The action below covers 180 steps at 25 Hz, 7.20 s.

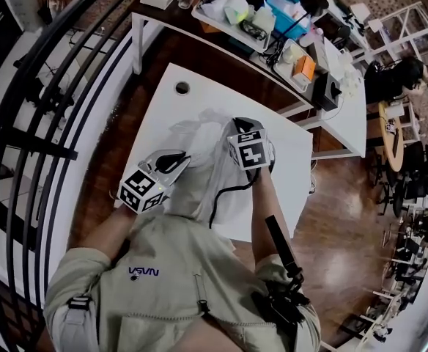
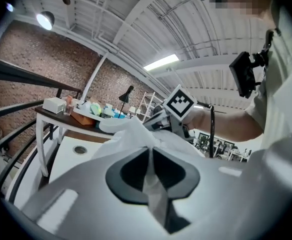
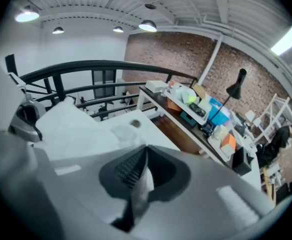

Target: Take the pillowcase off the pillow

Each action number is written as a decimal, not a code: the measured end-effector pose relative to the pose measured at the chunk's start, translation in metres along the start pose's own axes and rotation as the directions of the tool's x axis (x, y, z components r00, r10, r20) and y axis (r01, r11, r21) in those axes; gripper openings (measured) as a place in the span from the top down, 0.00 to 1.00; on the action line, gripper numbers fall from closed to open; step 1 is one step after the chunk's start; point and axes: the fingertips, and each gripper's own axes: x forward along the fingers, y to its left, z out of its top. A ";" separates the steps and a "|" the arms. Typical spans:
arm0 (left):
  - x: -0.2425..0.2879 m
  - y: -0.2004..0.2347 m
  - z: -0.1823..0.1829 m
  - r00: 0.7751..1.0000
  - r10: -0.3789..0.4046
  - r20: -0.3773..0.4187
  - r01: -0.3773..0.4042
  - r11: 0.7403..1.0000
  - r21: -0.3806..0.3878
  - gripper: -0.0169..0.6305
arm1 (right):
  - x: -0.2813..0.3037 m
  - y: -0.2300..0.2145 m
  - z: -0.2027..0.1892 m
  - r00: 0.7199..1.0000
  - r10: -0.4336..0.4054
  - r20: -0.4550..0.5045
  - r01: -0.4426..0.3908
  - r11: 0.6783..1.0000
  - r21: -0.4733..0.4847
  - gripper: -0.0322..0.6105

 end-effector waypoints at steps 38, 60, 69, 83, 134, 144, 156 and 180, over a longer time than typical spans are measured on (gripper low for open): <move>-0.028 -0.029 -0.064 0.981 -0.035 -0.191 0.026 0.998 -0.050 0.61 | -0.096 0.124 -0.076 0.978 -0.160 0.131 0.116 0.949 0.294 0.82; -0.047 -0.026 -0.042 0.911 0.387 -0.140 -0.368 0.919 0.145 0.94 | -0.136 0.058 -0.173 0.943 -0.305 0.133 0.265 0.930 0.254 0.94; -0.032 -0.015 -0.092 0.851 0.458 -0.256 -0.409 0.885 0.224 0.93 | -0.101 0.084 -0.180 0.960 -0.230 0.158 0.188 0.953 0.239 0.94; -0.082 -0.078 -0.102 0.953 0.207 -0.221 -0.201 0.978 0.049 0.65 | -0.157 0.161 -0.153 0.948 -0.223 0.225 0.145 0.937 0.319 0.77; -0.122 -0.021 -0.132 0.949 0.292 -0.120 -0.316 0.887 -0.336 0.95 | -0.121 0.147 -0.267 0.974 -0.200 -0.102 0.225 0.838 0.497 0.94; -0.118 -0.059 -0.093 0.972 0.221 -0.077 -0.231 0.958 -0.169 0.85 | -0.135 0.167 -0.256 0.993 -0.102 -0.053 0.115 0.869 0.481 0.84; -0.114 -0.064 -0.042 0.958 0.287 -0.033 -0.288 0.954 -0.082 0.78 | -0.181 0.151 -0.179 0.977 -0.086 0.196 -0.002 0.912 0.410 0.82; -0.029 -0.060 -0.012 0.906 0.411 -0.104 -0.408 0.912 0.052 0.66 | -0.163 0.058 -0.127 0.914 -0.010 0.405 -0.137 0.933 0.332 0.82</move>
